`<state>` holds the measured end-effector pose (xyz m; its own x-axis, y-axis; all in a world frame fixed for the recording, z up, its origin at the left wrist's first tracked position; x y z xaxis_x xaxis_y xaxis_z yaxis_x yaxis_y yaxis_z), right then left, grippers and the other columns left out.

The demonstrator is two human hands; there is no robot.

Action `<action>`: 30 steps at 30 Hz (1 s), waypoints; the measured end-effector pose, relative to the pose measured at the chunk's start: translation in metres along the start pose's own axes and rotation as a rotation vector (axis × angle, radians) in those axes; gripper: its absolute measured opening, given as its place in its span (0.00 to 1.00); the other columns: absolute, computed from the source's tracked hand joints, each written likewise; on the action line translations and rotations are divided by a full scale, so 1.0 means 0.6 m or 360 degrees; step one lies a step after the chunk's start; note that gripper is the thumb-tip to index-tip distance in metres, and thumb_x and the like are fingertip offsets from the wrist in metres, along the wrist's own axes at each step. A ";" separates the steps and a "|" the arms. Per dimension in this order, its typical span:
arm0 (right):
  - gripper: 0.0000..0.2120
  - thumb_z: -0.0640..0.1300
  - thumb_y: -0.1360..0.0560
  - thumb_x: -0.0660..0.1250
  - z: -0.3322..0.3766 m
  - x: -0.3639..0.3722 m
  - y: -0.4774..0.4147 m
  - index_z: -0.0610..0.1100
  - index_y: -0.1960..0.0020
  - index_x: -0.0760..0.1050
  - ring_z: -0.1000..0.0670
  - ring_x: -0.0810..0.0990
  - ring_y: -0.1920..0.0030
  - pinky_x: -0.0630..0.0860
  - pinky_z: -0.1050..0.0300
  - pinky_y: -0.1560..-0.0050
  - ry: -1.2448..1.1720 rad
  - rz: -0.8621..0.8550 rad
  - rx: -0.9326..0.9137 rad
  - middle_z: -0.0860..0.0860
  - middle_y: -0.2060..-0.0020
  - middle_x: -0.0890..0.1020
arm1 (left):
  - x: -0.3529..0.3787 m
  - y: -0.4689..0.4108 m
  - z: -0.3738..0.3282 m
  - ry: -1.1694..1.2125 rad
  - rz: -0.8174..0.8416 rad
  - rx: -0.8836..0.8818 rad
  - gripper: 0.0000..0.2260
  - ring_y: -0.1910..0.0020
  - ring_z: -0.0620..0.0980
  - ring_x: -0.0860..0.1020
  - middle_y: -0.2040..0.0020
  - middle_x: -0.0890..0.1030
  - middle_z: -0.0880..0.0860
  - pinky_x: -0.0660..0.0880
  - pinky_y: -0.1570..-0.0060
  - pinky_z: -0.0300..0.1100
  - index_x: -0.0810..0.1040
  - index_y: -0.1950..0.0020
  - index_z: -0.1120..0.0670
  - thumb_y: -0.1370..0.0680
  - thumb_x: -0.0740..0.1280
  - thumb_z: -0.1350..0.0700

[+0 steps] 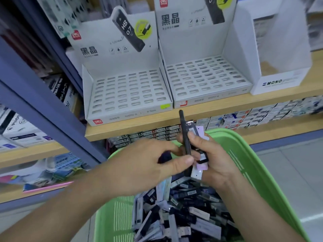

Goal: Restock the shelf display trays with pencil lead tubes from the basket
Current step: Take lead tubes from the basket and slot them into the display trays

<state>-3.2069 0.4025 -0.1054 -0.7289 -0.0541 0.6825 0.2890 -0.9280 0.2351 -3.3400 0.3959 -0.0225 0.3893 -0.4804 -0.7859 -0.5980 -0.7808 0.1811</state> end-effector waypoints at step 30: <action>0.13 0.55 0.24 0.69 0.288 0.013 -0.042 0.46 0.56 0.71 0.52 0.68 0.78 0.62 0.64 0.78 0.0713 -0.0448 -0.0166 0.51 0.74 0.72 | -0.233 -0.211 -0.020 -0.0120 -0.1461 -0.0199 0.05 0.54 0.47 0.78 0.56 0.82 0.44 0.74 0.48 0.38 0.82 0.52 0.49 0.27 0.73 0.55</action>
<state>-3.1125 0.4891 0.0139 -0.9693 0.0713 0.2351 -0.0025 -0.9597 0.2810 -3.3106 0.5570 0.0718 0.6233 0.3710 -0.6884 0.0037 -0.8817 -0.4718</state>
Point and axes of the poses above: each hand's wrist, its own y-axis away from the middle knuckle, its own x-axis out of the palm, z = x × y, the point moved 4 cm from there along -y, towards the middle knuckle
